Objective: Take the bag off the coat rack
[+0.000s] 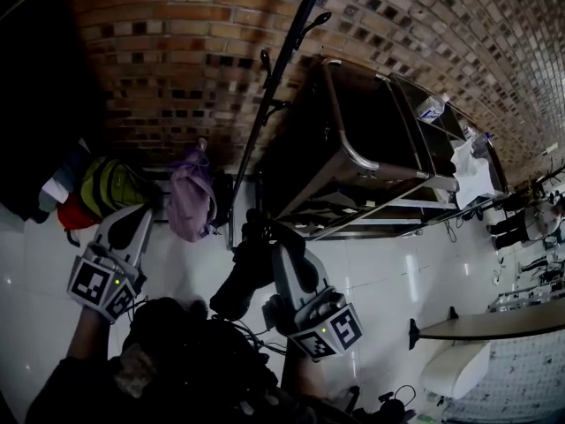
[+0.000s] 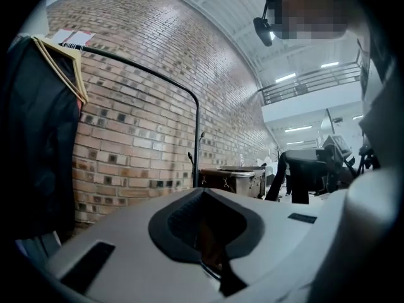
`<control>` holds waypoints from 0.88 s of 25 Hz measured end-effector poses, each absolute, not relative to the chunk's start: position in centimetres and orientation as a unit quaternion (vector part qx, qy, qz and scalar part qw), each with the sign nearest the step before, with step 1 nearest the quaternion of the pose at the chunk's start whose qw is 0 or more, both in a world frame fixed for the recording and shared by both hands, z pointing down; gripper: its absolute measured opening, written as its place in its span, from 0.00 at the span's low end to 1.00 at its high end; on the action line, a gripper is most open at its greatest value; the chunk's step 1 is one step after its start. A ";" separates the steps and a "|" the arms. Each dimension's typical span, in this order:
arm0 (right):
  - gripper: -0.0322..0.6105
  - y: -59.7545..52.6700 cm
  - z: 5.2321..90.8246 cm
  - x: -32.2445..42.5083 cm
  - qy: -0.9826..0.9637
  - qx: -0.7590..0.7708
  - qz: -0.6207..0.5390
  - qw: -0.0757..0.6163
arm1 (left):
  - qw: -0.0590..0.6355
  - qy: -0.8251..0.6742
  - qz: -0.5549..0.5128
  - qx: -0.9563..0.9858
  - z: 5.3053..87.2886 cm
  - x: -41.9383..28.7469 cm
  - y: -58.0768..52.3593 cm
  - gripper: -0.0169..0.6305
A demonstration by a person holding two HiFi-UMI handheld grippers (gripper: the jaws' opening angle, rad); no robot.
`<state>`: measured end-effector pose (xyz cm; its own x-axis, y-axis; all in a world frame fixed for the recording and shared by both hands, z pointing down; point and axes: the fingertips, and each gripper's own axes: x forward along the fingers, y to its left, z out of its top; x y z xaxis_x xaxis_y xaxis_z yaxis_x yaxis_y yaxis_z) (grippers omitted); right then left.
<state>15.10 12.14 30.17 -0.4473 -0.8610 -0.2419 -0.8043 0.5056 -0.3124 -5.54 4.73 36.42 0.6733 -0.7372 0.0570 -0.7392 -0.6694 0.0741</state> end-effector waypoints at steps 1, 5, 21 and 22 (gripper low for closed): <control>0.10 12.3 30.2 15.0 0.846 -0.493 -0.076 0.188 | 0.045 -0.405 0.010 0.913 36.3 -5.9 5.1 0.09; 0.10 12.6 30.1 14.3 0.840 -0.501 -0.083 0.191 | 0.046 -0.412 0.013 0.910 36.0 -7.7 5.9 0.09; 0.10 11.8 31.2 8.5 0.829 -0.512 -0.123 0.187 | 0.022 -0.384 0.006 0.923 32.1 -11.2 7.3 0.09; 0.10 11.8 31.3 8.2 0.829 -0.512 -0.123 0.187 | 0.021 -0.382 0.005 0.924 31.9 -11.4 7.3 0.09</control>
